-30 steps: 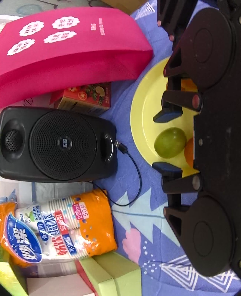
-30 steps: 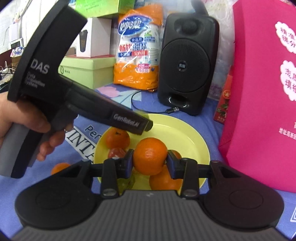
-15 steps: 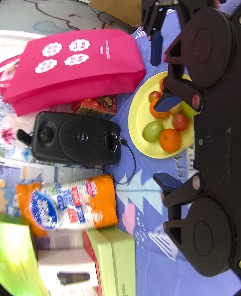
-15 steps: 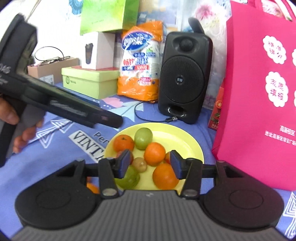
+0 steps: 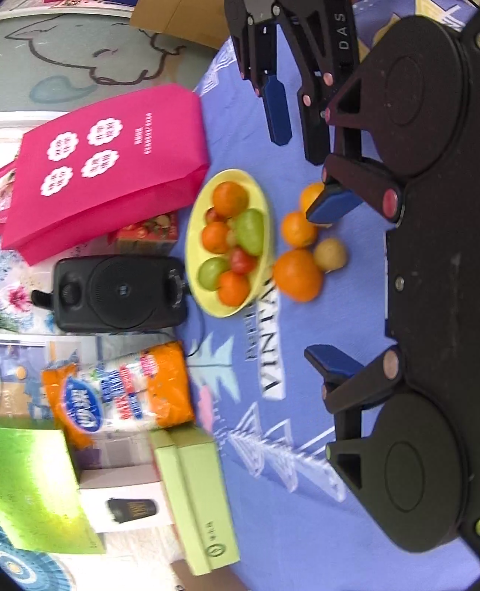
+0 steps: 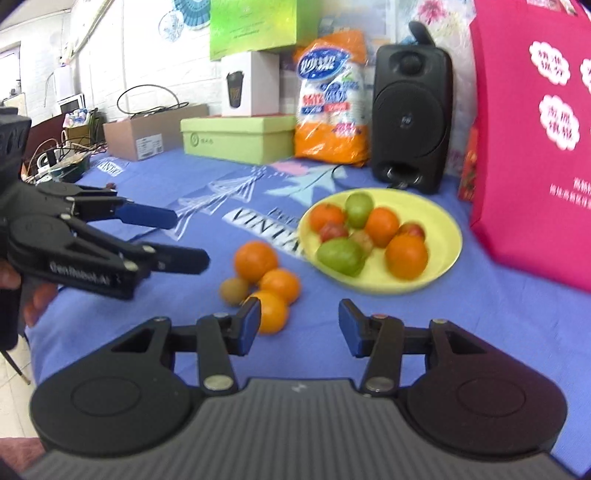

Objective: Organize fruits
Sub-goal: 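Grasp a kiwi with the left tool while the right tool grasps a mandarin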

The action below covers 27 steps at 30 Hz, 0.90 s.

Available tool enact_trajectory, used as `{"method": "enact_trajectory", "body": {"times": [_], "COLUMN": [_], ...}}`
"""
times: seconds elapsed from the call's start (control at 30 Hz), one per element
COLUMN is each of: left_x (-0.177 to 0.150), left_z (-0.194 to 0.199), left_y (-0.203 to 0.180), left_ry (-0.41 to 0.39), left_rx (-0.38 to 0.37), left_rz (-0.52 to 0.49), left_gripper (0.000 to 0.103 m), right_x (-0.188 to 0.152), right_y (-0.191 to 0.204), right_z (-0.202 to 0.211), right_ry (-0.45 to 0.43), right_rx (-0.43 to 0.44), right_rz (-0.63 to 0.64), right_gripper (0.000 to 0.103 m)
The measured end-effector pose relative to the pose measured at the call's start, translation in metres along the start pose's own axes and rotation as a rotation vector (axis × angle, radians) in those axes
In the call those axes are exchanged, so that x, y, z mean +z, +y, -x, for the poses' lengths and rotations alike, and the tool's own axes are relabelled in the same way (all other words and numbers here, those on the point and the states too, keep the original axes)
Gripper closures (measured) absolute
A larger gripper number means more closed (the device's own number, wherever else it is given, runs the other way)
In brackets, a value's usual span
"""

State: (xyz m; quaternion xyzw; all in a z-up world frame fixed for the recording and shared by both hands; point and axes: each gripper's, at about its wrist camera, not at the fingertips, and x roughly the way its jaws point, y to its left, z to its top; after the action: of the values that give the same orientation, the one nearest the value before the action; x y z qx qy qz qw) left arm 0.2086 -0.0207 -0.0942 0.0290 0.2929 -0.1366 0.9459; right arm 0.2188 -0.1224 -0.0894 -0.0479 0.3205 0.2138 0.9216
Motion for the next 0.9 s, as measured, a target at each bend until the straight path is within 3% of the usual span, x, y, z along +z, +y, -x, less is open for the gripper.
{"method": "enact_trajectory", "body": {"times": [0.17, 0.37, 0.57, 0.8, 0.9], "left_x": [-0.005, -0.005, -0.008, -0.004, -0.004], "left_z": [-0.016, -0.035, -0.05, -0.055, -0.052], "left_y": [-0.005, -0.006, -0.002, 0.002, 0.004], "left_ry": [0.019, 0.048, 0.065, 0.067, 0.071], "left_rx": [-0.007, -0.011, -0.041, -0.064, -0.051], "left_rz": [0.013, 0.016, 0.054, 0.055, 0.045], "left_gripper": [0.036, 0.053, 0.055, 0.077, 0.079], "right_x": [-0.01, -0.013, -0.01, -0.007, -0.005], "right_y": [0.007, 0.004, 0.006, 0.009, 0.01], "right_z": [-0.008, -0.012, -0.019, -0.033, -0.038], "right_ry": [0.03, 0.035, 0.049, 0.076, 0.077], "right_rx": [0.0, 0.002, 0.012, -0.001, 0.0], "right_rz": [-0.009, -0.035, -0.021, 0.004, 0.009], "right_gripper": [0.061, 0.061, 0.061, 0.061, 0.061]}}
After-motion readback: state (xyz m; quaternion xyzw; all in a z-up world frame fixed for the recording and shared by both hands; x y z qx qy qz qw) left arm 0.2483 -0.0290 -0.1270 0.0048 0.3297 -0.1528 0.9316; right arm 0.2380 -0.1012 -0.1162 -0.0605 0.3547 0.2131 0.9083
